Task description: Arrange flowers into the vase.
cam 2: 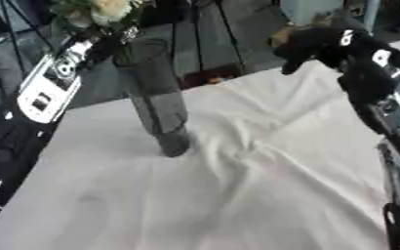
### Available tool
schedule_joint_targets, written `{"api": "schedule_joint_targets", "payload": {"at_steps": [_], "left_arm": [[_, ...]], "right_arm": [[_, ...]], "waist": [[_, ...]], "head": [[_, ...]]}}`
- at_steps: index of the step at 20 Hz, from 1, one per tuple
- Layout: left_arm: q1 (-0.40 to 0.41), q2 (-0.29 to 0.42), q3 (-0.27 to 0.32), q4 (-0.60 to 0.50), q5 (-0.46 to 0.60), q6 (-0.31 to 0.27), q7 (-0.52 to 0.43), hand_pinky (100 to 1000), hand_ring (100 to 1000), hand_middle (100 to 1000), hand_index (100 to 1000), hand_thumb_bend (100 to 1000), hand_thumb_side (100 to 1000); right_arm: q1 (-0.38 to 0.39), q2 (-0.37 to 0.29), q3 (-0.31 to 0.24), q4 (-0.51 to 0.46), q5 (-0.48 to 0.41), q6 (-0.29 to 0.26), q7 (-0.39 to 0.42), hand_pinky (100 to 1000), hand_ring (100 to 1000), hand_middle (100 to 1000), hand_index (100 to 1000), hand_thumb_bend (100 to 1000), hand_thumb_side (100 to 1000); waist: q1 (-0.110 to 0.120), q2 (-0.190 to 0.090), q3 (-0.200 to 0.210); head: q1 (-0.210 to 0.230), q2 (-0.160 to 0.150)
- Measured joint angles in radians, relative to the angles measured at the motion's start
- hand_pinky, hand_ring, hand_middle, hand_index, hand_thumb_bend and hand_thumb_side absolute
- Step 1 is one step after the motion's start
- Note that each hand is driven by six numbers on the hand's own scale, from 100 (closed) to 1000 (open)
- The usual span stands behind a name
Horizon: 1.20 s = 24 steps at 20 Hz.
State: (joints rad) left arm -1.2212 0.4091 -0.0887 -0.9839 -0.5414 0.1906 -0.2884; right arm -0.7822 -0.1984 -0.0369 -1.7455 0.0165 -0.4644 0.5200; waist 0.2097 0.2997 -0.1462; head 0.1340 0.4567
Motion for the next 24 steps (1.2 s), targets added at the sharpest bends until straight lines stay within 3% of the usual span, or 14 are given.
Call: {"api": "schedule_joint_targets", "payload": {"at_steps": [5,7,12,18,24], "left_arm": [[0.0,0.011,0.003,-0.008,-0.011,0.019,-0.081,786,946,1000,1000,125,1000],[0.0,0.013,0.007,-0.013,-0.015,0.023,-0.1,798,955,1000,1000,387,1000],[0.004,0.025,0.013,-0.029,-0.016,0.029,-0.124,798,955,1000,1000,387,1000],[0.007,0.03,0.019,-0.048,0.011,0.025,-0.118,796,953,1000,1000,553,1000],[0.018,0.053,0.018,-0.049,0.009,0.024,-0.132,810,960,1000,1000,574,1000]], "right_arm": [[0.003,0.0,0.0,-0.005,0.0,0.0,-0.001,769,762,565,830,249,1000],[0.006,0.0,0.0,-0.005,0.0,0.001,-0.001,769,762,565,830,247,1000],[0.009,0.0,-0.001,-0.006,0.0,0.004,-0.004,769,762,565,830,247,1000],[0.009,0.0,-0.006,-0.006,0.0,0.005,-0.009,768,761,565,829,246,1000],[0.015,0.0,-0.006,-0.008,0.0,0.008,-0.012,768,761,565,829,244,1000]], "waist": [[0.0,-0.003,0.001],[0.0,-0.004,0.004],[-0.002,-0.005,0.008],[-0.007,-0.007,0.009],[-0.008,-0.011,0.013]], "head": [[-0.003,0.0],[-0.003,0.0],[-0.004,0.0],[-0.004,0.0],[-0.007,0.0]]}}
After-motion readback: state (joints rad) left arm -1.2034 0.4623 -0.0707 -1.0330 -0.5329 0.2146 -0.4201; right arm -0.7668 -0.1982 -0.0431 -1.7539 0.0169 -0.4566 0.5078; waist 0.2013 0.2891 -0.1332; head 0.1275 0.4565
